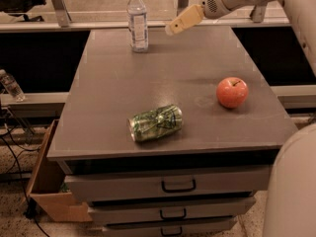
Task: Move blue plastic bottle near green can
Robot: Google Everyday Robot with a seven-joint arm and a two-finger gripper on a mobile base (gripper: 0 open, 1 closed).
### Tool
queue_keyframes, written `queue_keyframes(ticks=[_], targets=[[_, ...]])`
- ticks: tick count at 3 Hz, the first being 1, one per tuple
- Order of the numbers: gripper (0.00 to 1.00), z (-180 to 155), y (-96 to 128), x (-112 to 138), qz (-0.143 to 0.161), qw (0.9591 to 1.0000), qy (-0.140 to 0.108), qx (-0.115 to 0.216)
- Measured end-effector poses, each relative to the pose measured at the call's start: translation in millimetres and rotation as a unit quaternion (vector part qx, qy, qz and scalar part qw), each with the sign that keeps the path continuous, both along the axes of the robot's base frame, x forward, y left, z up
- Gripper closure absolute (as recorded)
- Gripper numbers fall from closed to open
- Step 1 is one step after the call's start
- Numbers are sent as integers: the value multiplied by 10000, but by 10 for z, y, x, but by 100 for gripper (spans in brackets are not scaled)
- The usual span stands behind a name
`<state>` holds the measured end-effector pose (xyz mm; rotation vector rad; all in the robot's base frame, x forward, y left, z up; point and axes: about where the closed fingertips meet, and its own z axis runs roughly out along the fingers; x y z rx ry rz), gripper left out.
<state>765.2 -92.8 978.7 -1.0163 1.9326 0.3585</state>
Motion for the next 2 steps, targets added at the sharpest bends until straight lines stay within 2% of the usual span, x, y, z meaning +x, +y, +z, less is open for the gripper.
queue_keyframes(ticks=[1,2], targets=[[0,-94,425,353,-130,9984,14,543],[0,-216,792,661,-187,9957,-79,909]])
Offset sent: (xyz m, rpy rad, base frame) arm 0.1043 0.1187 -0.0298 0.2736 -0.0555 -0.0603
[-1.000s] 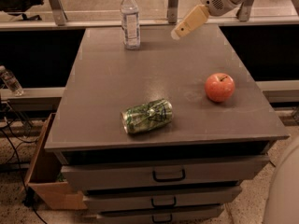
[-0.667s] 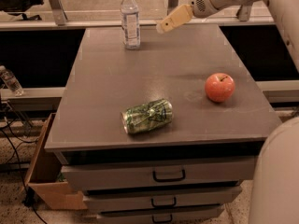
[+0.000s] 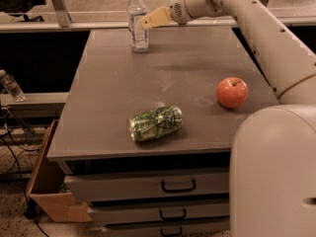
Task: Move blue plastic bottle near green can
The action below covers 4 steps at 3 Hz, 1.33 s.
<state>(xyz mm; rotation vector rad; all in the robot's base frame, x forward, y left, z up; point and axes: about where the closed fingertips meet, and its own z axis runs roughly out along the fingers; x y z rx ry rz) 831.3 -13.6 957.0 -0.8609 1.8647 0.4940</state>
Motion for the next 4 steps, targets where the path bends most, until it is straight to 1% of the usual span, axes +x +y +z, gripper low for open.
queue_keyframes(ticks=[1,3,4], targets=[[0,-103,232,216,-73,9995,-20,307],[0,-205,571,353,-105,9977,123,657],[15,-246,713,445,-126,9971,131,733]])
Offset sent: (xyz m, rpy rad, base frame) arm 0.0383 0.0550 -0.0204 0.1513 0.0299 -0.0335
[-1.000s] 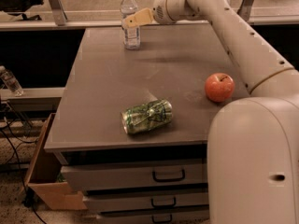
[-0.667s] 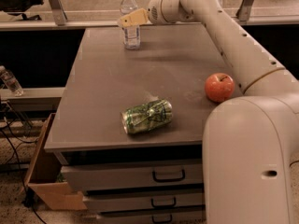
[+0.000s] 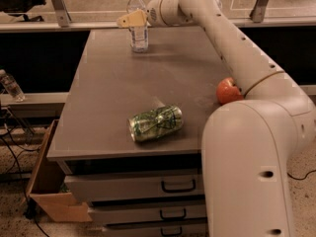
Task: Move blue plastic bottle near green can
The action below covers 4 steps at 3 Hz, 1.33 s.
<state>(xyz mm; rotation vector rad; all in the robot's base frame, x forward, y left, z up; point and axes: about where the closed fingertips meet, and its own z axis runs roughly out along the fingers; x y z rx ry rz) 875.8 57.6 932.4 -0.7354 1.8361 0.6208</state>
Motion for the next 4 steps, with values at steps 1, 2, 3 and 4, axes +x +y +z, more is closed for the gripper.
queue_keyframes(ticks=[1,2,3,4], targets=[[39,-59,40,96,-87,10000,-24,34],[62,-43,-8,84,-153,9999,-43,-13],[85,214,-72,-174,15,9999,-147,-38],[100,551,-159,-597,325,9989,-346,3]])
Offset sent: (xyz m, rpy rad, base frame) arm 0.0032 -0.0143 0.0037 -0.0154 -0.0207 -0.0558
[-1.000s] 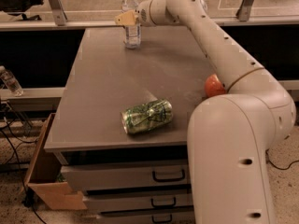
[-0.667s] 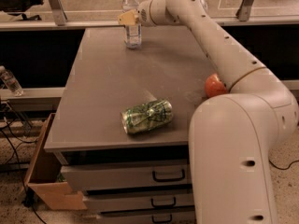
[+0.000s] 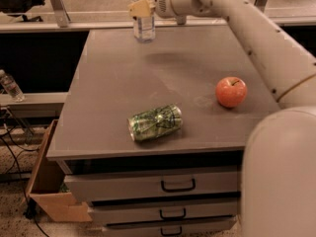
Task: Move blue plastic bottle near green can
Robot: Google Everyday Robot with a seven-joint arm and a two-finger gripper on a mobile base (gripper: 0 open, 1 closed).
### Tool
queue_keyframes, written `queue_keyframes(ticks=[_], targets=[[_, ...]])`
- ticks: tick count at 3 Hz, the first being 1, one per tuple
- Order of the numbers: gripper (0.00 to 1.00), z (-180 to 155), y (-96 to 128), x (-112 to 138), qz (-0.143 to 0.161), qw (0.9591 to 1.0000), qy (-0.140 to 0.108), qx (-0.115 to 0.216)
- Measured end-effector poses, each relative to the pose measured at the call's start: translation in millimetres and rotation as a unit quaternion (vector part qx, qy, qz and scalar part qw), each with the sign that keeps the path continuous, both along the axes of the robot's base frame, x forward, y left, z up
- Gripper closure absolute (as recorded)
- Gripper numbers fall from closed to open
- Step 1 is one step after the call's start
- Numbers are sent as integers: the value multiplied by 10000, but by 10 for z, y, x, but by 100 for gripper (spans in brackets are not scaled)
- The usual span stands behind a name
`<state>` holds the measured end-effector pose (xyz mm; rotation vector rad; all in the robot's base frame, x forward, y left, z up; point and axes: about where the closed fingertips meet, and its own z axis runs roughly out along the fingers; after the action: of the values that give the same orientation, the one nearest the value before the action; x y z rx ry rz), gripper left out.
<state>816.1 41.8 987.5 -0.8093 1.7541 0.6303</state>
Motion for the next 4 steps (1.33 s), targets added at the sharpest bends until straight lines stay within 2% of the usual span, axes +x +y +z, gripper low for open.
queue_keyframes(ticks=[1,2,3,4], targets=[[100,230,-115,-600,439,9986,-242,162],[100,338,-281,-1342,996,9926,-527,463],[100,288,-219,-1351,1118,9914,-461,495],[100,114,-171,-1541,1515,9873,-373,294]])
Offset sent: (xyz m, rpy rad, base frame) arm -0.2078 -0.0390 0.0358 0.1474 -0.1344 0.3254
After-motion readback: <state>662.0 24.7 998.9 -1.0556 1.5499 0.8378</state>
